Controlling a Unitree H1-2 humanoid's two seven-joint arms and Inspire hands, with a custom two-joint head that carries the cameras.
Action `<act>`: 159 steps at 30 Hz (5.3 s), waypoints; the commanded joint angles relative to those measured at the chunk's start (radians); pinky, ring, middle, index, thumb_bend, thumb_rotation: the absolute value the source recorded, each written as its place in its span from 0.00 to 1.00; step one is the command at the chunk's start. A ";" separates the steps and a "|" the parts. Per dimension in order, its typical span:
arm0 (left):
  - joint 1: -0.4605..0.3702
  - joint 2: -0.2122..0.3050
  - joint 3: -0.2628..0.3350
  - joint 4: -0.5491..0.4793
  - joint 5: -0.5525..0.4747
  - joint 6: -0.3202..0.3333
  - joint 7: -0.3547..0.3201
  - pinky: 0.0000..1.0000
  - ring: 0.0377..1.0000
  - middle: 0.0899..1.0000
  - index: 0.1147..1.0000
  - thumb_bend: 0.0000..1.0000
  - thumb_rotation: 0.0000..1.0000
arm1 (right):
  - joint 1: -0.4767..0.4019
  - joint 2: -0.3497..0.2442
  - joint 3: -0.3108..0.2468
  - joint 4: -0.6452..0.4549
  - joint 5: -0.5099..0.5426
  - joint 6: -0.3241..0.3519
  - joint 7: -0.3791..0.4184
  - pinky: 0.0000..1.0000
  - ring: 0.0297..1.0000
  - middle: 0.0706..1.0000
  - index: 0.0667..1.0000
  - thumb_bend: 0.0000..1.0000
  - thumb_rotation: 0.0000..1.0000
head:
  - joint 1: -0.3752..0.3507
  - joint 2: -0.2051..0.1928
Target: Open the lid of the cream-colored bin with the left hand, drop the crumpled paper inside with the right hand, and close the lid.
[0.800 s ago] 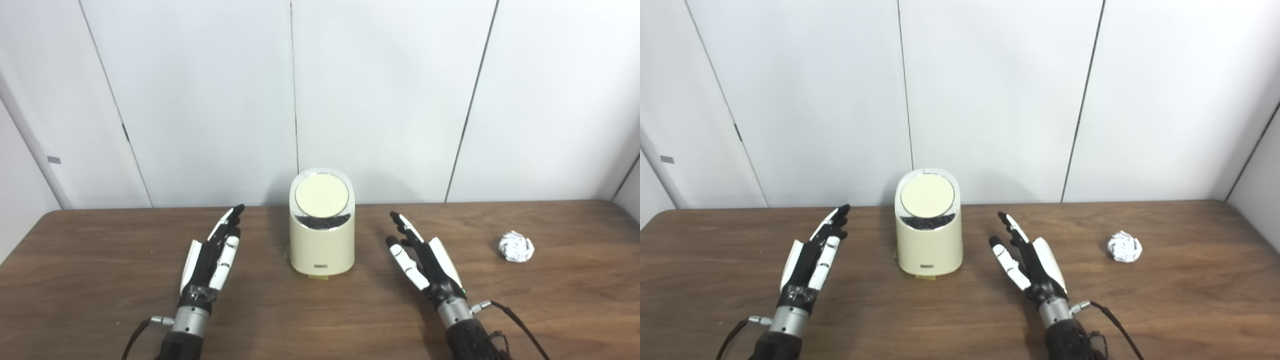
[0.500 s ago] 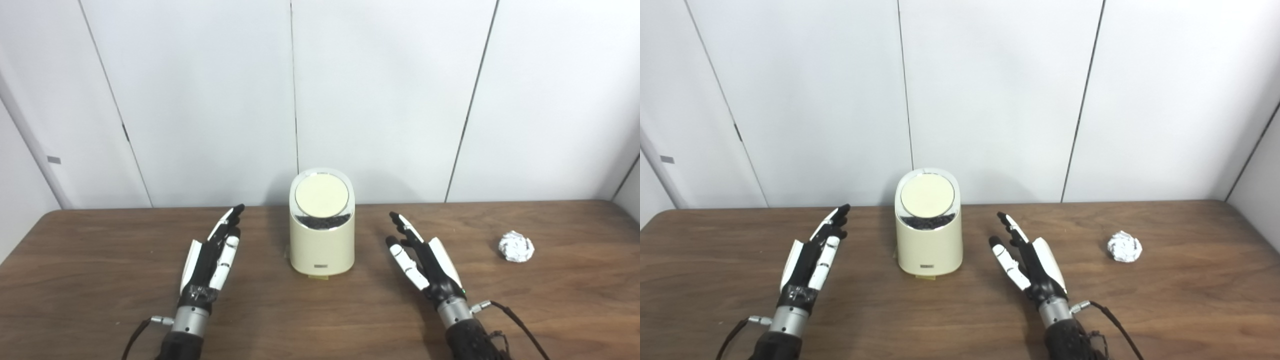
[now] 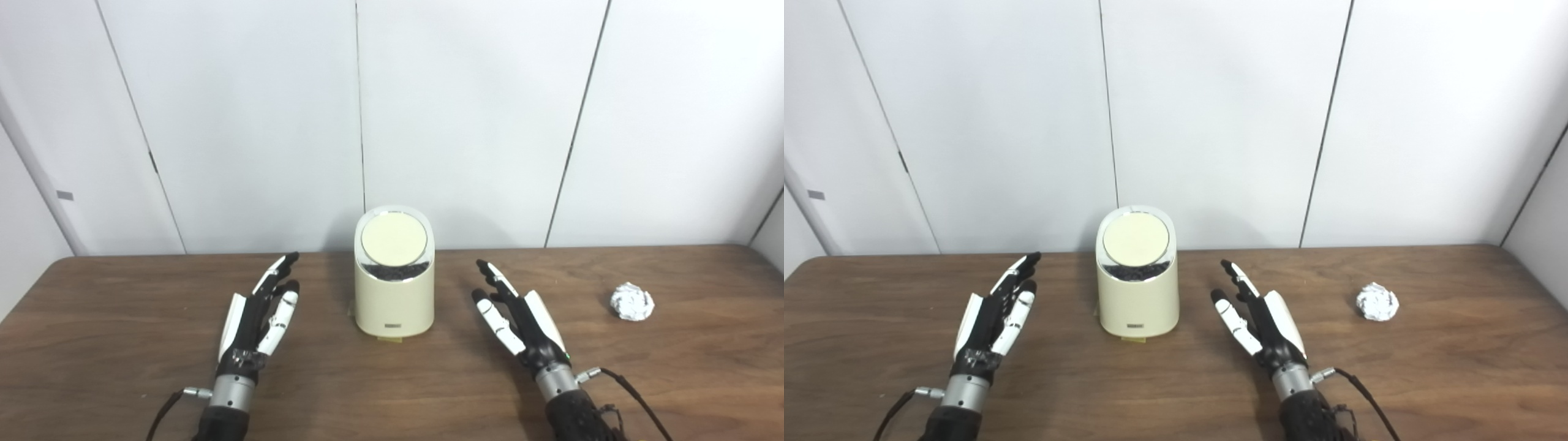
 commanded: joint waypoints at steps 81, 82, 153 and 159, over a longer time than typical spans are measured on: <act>-0.469 0.155 -0.532 -0.002 0.933 0.455 0.071 0.95 0.98 0.95 0.95 0.73 0.90 | -0.040 0.001 -0.001 -0.001 0.006 -0.014 -0.023 0.85 0.92 0.93 0.91 0.16 0.91 | -0.004 -0.005; -0.467 0.151 -0.526 -0.013 0.933 0.462 0.057 0.96 0.98 0.94 0.94 0.70 0.96 | -0.041 0.001 0.000 0.002 0.004 -0.017 -0.026 0.85 0.92 0.92 0.91 0.16 0.91 | -0.004 -0.005; -0.021 0.076 -0.063 -0.265 0.309 0.241 0.007 0.68 0.77 0.75 0.75 0.54 1.00 | -0.212 -0.543 0.075 -0.320 -0.520 0.576 0.611 0.70 0.92 0.94 0.82 1.00 0.23 | -0.053 0.003; -0.018 0.079 -0.064 -0.272 0.304 0.244 -0.004 0.69 0.77 0.76 0.75 0.55 1.00 | -0.216 -0.575 0.063 -0.233 -0.488 0.582 0.619 0.72 0.96 0.96 0.82 1.00 0.22 | -0.060 0.005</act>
